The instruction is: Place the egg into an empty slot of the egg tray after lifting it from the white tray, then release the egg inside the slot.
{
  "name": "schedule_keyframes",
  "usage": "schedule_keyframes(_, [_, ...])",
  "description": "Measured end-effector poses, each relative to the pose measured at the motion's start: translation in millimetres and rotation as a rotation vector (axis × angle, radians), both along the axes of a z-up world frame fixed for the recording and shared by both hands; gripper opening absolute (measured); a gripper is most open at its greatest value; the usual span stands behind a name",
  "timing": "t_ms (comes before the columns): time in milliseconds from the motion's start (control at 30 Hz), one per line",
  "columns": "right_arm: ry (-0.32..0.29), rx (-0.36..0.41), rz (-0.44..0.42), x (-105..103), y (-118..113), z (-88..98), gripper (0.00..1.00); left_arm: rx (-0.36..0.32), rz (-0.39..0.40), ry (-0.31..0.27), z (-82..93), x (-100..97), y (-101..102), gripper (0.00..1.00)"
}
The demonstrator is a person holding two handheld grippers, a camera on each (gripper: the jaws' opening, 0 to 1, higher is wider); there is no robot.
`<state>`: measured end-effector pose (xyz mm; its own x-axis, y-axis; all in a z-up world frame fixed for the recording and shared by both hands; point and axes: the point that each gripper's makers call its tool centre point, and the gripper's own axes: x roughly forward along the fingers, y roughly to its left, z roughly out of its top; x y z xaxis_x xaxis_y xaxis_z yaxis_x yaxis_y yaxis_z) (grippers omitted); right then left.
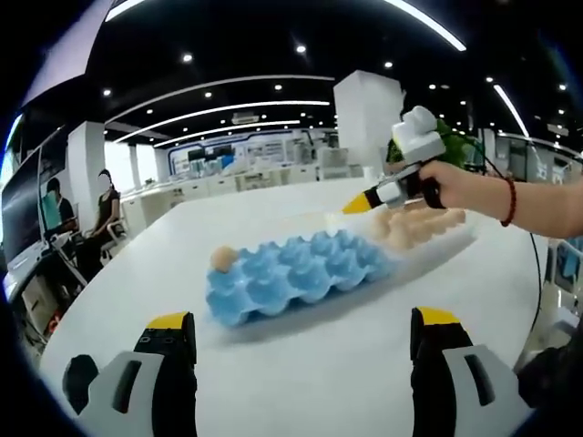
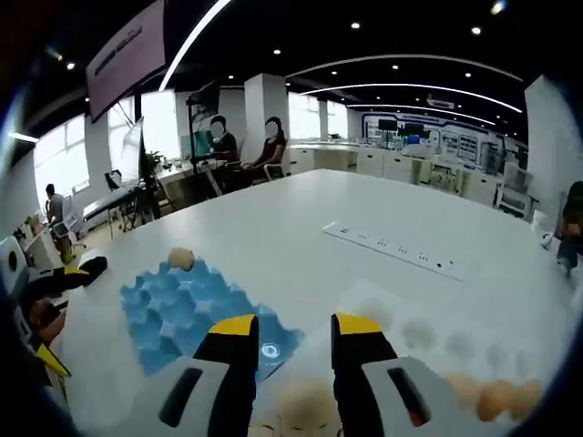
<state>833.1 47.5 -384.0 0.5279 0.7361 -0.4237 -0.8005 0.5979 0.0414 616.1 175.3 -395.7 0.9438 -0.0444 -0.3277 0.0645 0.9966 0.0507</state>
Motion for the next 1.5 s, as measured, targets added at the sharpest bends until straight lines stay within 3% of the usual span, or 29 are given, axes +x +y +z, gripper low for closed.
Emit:
schedule_keyframes(433, [0.009, 0.002, -0.059, 13, -29, -2.1, 0.33, -0.005, -0.025, -0.006, -0.5, 0.7, -13, 1.00])
schedule_keyframes(733, [-0.029, -0.052, -0.095, 18, -49, -8.4, 0.33, -0.010, -0.036, -0.003, -2.3, 1.1, -19, 1.00])
schedule_keyframes(833, [-0.098, -0.121, -0.129, 23, -60, -9.7, 0.33, -0.034, -0.047, -0.017, 1.0, 1.5, -23, 1.00])
schedule_keyframes(967, [-0.062, -0.116, -0.157, 24, -67, -16.3, 0.33, 0.034, -0.029, 0.020, -5.4, 0.7, -19, 1.00])
schedule_keyframes(1100, [-0.037, -0.114, -0.177, 28, -73, -22.7, 0.33, 0.016, -0.045, 0.020, -6.6, 1.3, -23, 1.00])
schedule_keyframes(1200, [0.041, -0.065, -0.215, 28, -74, -25.9, 0.33, 0.020, -0.051, 0.022, -7.5, 2.1, -25, 0.99])
schedule_keyframes(1400, [0.042, -0.069, -0.217, 29, -75, -28.2, 0.32, 0.023, -0.049, 0.028, -9.1, 2.1, -23, 0.99])
schedule_keyframes(1500, [0.017, -0.106, -0.218, 31, -74, -29.9, 0.32, 0.028, -0.049, 0.033, -9.9, 1.3, -21, 0.99])
